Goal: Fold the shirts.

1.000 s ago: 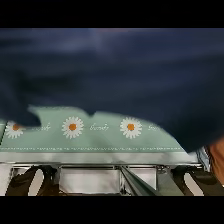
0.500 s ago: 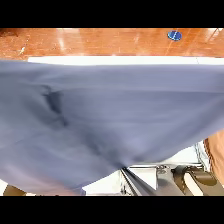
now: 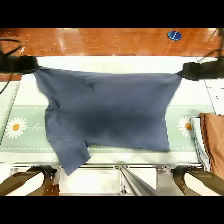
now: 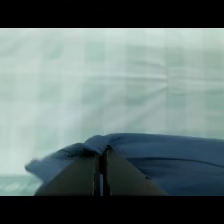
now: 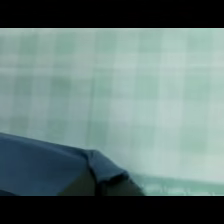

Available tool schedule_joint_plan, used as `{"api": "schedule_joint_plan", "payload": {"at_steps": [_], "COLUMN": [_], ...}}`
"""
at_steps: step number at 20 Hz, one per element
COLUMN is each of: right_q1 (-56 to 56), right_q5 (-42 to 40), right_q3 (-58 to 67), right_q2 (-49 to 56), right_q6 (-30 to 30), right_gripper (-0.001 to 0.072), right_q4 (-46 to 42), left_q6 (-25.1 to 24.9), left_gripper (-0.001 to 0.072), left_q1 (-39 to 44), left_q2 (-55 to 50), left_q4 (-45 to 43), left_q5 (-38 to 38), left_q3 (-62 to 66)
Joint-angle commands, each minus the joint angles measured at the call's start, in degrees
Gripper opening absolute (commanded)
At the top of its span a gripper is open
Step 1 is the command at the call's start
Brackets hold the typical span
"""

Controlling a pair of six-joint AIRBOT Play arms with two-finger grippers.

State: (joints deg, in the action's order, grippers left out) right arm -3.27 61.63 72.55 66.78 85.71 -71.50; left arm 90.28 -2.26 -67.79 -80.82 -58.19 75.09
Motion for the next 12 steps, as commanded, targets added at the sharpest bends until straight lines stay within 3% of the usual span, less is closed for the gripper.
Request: {"api": "schedule_joint_plan", "payload": {"at_steps": [1, 4, 7, 10, 12], "right_q1": [0.02, -0.83, -2.19, -4.76, -6.32], "right_q5": [-5.33, -3.96, -0.48, 4.83, 13.31], "right_q3": [8.98, 20.2, 24.7, 24.7, 24.68], "right_q2": [17.94, 28.76, 33.18, 32.17, 31.19], "right_q6": [-0.94, 0.72, 1.33, 0.2, -2.03], "right_gripper": [0.0022, 0.0022, 0.0022, 0.0022, 0.0022], "right_q4": [0.92, 1.11, 1.6, 2.01, 2.01], "left_q6": [3.67, 5.88, 5.55, 1.73, -3.13], "left_gripper": [0.0016, 0.0016, 0.0017, 0.0016, 0.0017], "left_q1": [0.04, 0.04, 0.0, -0.96, -1.2], "left_q2": [-19.47, -31.85, -37.38, -36.89, -36.5], "left_q4": [3.04, 4.87, 5.64, 5.92, 6.05], "left_q5": [4.55, 0.15, -7.02, -13.68, -21.94], "left_q3": [10.05, 23.17, 30.34, 31.95, 31.91]}}
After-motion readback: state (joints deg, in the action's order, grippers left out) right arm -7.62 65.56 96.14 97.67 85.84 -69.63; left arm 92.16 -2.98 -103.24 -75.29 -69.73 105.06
